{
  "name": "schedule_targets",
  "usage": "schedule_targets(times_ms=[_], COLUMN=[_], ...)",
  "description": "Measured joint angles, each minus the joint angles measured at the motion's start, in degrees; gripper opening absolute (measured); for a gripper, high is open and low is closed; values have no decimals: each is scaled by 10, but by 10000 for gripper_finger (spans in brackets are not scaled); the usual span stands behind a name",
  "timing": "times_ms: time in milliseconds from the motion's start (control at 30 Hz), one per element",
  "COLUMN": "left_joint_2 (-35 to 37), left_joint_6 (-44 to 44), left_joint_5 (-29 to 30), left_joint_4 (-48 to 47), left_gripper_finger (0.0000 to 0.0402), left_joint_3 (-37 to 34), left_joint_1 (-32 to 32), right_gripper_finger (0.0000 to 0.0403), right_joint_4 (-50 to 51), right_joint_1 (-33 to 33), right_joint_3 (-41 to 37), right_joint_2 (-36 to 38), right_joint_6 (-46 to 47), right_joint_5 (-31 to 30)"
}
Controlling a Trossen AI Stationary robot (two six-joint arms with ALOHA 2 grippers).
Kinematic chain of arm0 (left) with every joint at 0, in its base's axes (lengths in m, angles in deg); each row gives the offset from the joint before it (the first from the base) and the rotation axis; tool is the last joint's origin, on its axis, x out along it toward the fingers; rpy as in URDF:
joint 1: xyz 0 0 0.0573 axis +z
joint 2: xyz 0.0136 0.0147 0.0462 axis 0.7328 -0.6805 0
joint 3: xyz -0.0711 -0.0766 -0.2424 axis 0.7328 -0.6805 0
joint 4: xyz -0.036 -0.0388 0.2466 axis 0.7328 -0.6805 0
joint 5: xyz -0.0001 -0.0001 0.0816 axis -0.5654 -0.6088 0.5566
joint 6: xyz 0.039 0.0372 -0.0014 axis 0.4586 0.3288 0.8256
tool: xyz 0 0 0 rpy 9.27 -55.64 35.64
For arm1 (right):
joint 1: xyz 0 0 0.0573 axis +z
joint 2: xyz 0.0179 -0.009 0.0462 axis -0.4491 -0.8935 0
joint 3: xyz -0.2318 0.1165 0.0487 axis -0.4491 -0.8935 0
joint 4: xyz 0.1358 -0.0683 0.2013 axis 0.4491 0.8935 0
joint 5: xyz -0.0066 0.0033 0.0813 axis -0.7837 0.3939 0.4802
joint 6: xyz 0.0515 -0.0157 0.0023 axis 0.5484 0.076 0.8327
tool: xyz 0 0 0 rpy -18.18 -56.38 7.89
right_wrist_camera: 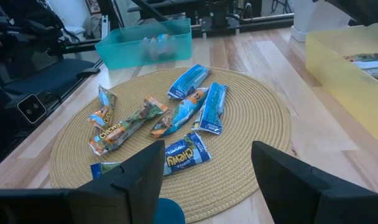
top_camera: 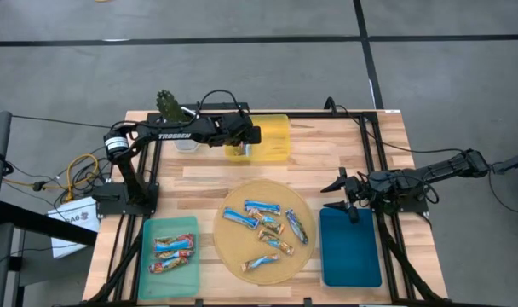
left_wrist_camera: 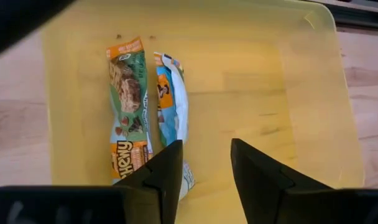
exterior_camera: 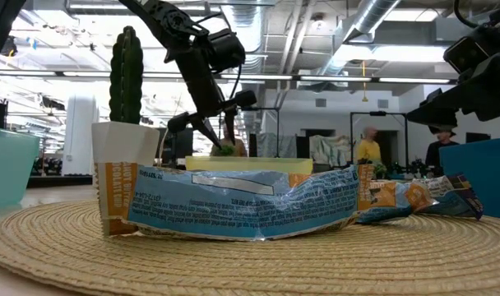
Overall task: Pick and place Granola Bars by type
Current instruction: Put the yellow granola bar into the yellow bin
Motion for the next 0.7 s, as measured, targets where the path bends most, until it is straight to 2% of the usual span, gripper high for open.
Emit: schedule_targets(times_ms=[333, 700], left_joint_2=[0, 0], left_joint_6=[23, 149], left_joint_5=[-4, -110], left_joint_4=[31, 171], left_gripper_finger=[128, 128], left_joint_3=[0, 0], left_joint_1=[-10, -31], right_gripper_finger=[234, 234], right_joint_4=[0, 0], right_joint_1=[0, 0], right_joint_3=[0, 0], right_joint_2=[0, 0], right_joint_6=[0, 0], right_joint_5=[0, 0])
